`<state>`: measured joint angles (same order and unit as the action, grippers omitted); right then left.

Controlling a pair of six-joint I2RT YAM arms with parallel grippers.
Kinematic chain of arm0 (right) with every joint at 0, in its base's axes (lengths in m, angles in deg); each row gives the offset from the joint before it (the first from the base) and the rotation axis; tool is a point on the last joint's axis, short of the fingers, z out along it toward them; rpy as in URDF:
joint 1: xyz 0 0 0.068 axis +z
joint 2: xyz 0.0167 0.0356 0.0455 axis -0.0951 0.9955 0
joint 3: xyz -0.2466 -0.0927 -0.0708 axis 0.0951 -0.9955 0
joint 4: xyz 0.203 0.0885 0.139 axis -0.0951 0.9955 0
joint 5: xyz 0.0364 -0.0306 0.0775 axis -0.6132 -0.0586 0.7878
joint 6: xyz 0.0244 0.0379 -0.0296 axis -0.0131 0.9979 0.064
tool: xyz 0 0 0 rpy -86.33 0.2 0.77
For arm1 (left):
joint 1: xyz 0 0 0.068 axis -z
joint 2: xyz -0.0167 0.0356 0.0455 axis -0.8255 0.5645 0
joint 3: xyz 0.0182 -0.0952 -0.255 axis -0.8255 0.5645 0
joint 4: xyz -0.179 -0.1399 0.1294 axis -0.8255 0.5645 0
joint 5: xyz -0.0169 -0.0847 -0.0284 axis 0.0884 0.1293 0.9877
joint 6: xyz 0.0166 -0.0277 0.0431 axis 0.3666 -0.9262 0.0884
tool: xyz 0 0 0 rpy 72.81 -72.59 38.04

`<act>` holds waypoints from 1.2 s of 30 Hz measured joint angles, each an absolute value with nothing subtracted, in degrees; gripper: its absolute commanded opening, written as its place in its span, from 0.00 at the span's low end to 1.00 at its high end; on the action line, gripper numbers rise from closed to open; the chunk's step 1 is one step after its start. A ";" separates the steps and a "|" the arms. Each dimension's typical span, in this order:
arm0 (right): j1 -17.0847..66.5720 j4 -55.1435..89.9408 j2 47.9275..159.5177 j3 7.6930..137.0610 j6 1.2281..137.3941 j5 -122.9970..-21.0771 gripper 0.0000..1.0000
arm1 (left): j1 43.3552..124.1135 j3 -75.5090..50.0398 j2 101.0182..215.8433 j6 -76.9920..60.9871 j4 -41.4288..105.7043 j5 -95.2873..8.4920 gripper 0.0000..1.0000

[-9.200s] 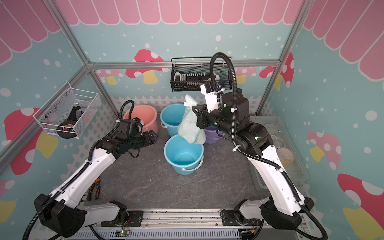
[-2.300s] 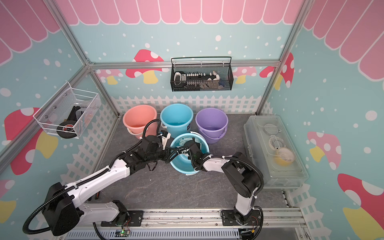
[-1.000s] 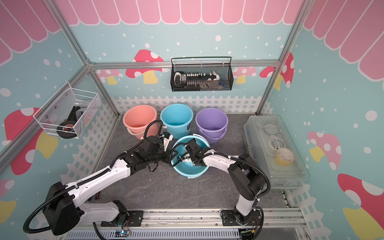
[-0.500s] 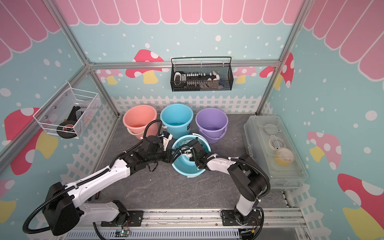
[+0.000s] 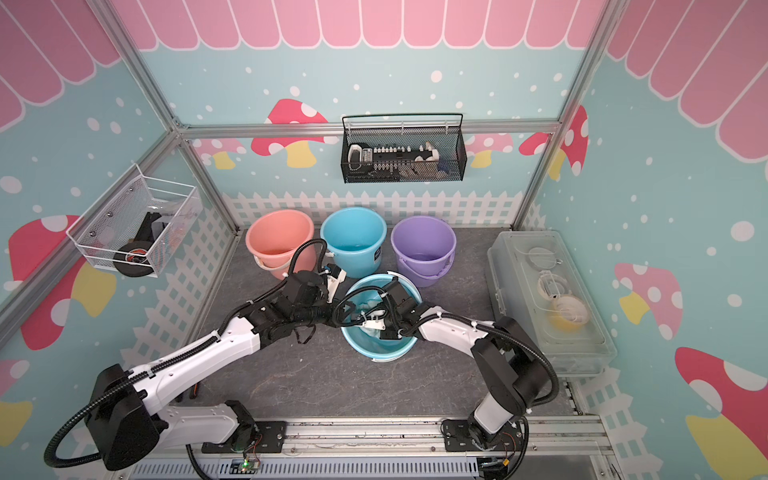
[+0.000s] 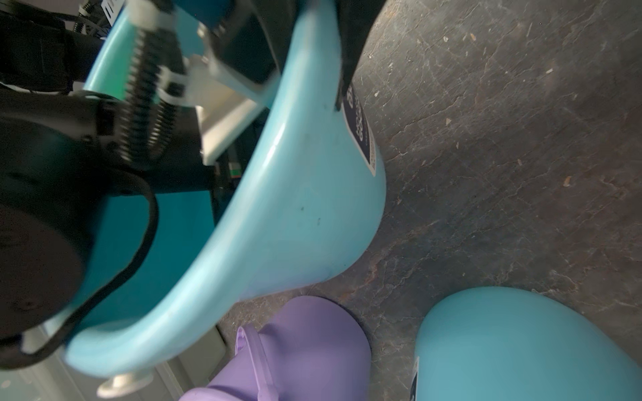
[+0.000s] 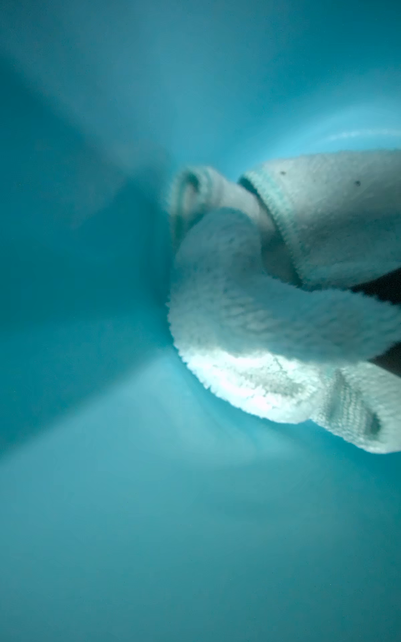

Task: Wipe the inside of the bucket with a cloth
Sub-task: Wipe the dirt from the inside of the bucket.

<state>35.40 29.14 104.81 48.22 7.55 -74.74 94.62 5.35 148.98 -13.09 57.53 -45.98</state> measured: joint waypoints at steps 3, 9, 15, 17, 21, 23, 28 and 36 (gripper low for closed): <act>35.40 31.43 99.96 48.22 5.27 -75.98 0.00 | 94.22 4.60 149.57 -13.09 58.80 -44.84 0.00; 35.42 34.12 93.10 48.22 -0.78 -81.62 0.00 | 92.63 2.46 151.05 -13.11 61.90 -42.48 0.00; 35.51 34.23 87.78 48.59 -6.73 -85.40 0.00 | 92.15 -0.82 152.98 -13.31 66.47 -40.08 0.00; 35.60 33.40 86.34 49.38 -9.35 -86.21 0.00 | 92.10 -1.87 153.72 -13.26 68.24 -39.09 0.00; 35.91 30.14 84.55 50.10 -15.36 -87.04 0.00 | 92.06 -4.12 154.57 -13.00 71.94 -38.31 0.00; 36.19 28.98 84.57 50.56 -18.55 -87.02 0.00 | 92.06 -4.88 154.70 -12.83 73.66 -38.17 0.00; 36.67 27.21 86.95 52.55 -25.28 -86.60 0.00 | 91.95 -6.81 155.21 -12.61 77.12 -38.00 0.00; 37.37 24.61 92.31 54.61 -30.83 -85.29 0.00 | 91.36 -7.29 155.80 -13.26 79.34 -38.00 0.00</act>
